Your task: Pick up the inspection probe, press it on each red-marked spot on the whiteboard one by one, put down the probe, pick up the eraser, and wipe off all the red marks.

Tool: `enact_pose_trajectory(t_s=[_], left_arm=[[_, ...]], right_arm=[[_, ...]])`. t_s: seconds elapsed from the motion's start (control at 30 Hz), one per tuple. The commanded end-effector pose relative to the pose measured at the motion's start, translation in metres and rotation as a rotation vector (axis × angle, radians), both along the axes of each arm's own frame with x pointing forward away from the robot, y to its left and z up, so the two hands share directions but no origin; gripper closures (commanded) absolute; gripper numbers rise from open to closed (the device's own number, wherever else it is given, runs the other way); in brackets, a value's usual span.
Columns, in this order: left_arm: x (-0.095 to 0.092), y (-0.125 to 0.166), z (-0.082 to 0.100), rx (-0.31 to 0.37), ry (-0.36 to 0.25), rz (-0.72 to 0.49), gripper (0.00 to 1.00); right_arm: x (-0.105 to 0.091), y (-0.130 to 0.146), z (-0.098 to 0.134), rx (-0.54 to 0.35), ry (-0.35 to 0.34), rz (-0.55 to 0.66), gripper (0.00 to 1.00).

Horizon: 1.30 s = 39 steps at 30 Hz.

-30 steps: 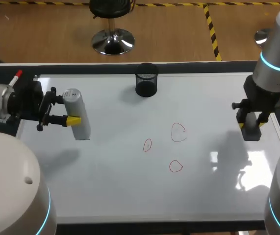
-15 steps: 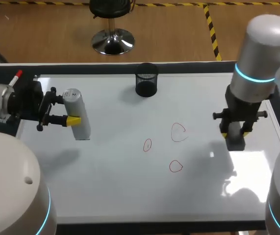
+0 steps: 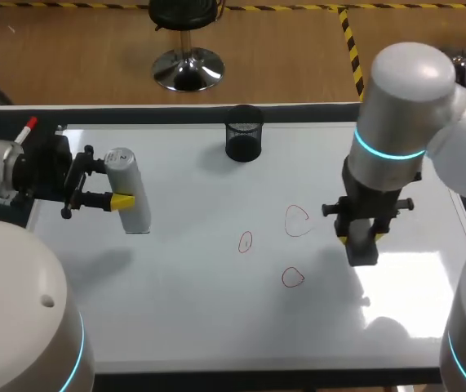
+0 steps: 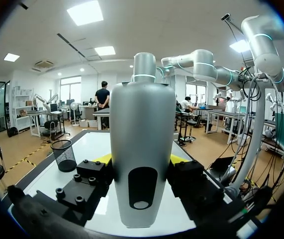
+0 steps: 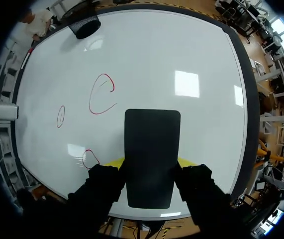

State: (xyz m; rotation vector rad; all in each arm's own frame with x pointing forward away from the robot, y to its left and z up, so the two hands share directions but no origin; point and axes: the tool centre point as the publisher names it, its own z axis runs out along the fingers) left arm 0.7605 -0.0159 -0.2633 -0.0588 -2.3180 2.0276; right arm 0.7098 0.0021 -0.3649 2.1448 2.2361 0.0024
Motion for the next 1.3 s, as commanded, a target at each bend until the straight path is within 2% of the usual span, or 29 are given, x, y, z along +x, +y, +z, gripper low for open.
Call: enact_pose_trajectory(t_s=[0.03,0.47,0.7,1.3], left_arm=[[0.000,0.000,0.000,-0.003,-0.002,0.000,1.00],[0.000,0.000,0.000,-0.003,-0.002,0.000,1.00],[0.000,0.000,0.000,-0.003,-0.002,0.000,1.00],[0.000,0.000,0.000,-0.003,-0.002,0.000,1.00]], right_arm=[[-0.001,0.016,-0.003,-0.021,0.000,0.000,1.00],[-0.010,0.056,-0.006,-0.010,-0.006,0.040,1.00],[-0.012,0.077,-0.011,-0.025,0.002,0.038,1.00],[-0.012,0.135,-0.009,0.014,0.003,0.097,1.00]])
